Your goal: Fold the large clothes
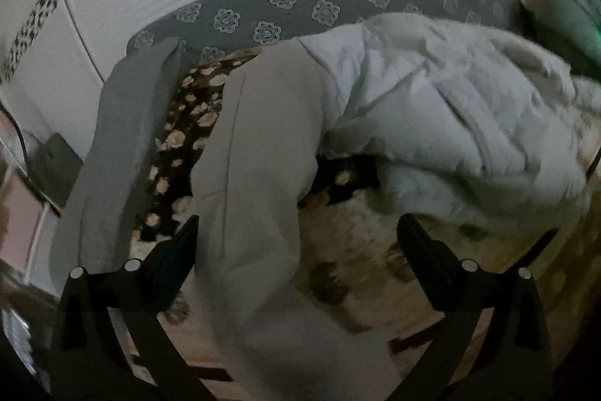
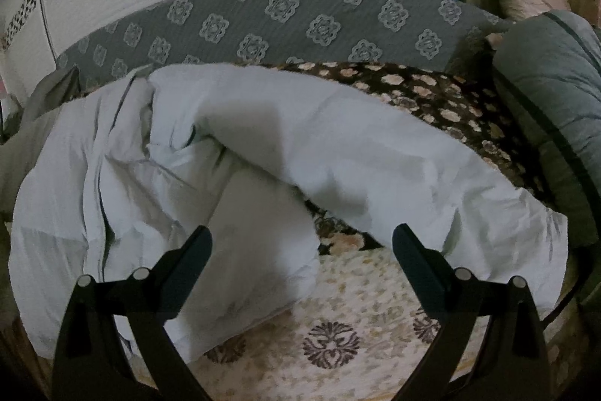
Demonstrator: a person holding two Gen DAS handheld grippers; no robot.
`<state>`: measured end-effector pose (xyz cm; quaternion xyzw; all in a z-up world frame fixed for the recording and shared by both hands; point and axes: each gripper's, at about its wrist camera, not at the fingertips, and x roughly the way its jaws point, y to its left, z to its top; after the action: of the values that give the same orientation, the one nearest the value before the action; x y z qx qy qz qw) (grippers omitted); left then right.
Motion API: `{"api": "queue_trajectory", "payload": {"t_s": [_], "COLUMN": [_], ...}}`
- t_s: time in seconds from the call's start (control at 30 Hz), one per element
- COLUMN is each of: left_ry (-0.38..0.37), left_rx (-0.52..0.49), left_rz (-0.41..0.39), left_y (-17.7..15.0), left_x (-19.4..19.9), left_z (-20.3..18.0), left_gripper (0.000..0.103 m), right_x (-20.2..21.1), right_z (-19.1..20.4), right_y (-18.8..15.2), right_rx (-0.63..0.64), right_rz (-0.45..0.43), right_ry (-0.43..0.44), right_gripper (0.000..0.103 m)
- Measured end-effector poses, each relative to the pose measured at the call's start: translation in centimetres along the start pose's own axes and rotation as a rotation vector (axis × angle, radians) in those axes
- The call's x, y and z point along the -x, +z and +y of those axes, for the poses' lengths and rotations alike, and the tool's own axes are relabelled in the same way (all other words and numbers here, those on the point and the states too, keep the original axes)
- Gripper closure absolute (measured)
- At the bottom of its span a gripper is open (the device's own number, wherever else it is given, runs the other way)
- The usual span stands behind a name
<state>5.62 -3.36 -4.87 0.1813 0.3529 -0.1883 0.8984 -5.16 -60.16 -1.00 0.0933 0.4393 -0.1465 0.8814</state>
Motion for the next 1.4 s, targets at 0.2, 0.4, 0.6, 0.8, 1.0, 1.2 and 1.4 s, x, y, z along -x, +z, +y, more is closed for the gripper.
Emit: {"api": "queue_trajectory", "payload": {"t_s": [0.2, 0.4, 0.6, 0.8, 1.0, 1.2, 1.4], "left_ry": [0.033, 0.081, 0.057, 0.133, 0.05, 0.191, 0.1], "left_rx": [-0.095, -0.07, 0.005, -0.11, 0.061, 0.095, 0.176], "left_rz": [0.035, -0.019, -0.332, -0.161, 0.092, 0.009, 0.164], "left_y": [0.0, 1.7, 4.2, 4.0, 0.8, 2.4, 0.5], "left_x": [-2.4, -2.9, 3.4, -1.3, -9.5, -6.5, -8.2], "left_z": [-6.3, -10.1, -12.2, -15.1, -12.1, -9.9, -7.2], "left_gripper": [0.003, 0.003, 0.003, 0.003, 0.003, 0.003, 0.003], "right_x": [-2.4, -4.7, -5.7, -6.3, -7.3, -7.7, -8.0], "right_z": [0.2, 0.7, 0.9, 0.9, 1.8, 1.5, 1.1], "right_y": [-1.6, -2.6, -2.2, -1.9, -2.2, -2.4, -2.5], "right_rx": [-0.012, -0.007, 0.001, -0.012, 0.005, 0.002, -0.003], "right_rz": [0.087, 0.139, 0.142, 0.137, 0.141, 0.144, 0.143], "right_ry": [0.038, 0.061, 0.064, 0.08, 0.098, 0.128, 0.14], "right_gripper": [0.006, 0.006, 0.006, 0.006, 0.006, 0.006, 0.006]}}
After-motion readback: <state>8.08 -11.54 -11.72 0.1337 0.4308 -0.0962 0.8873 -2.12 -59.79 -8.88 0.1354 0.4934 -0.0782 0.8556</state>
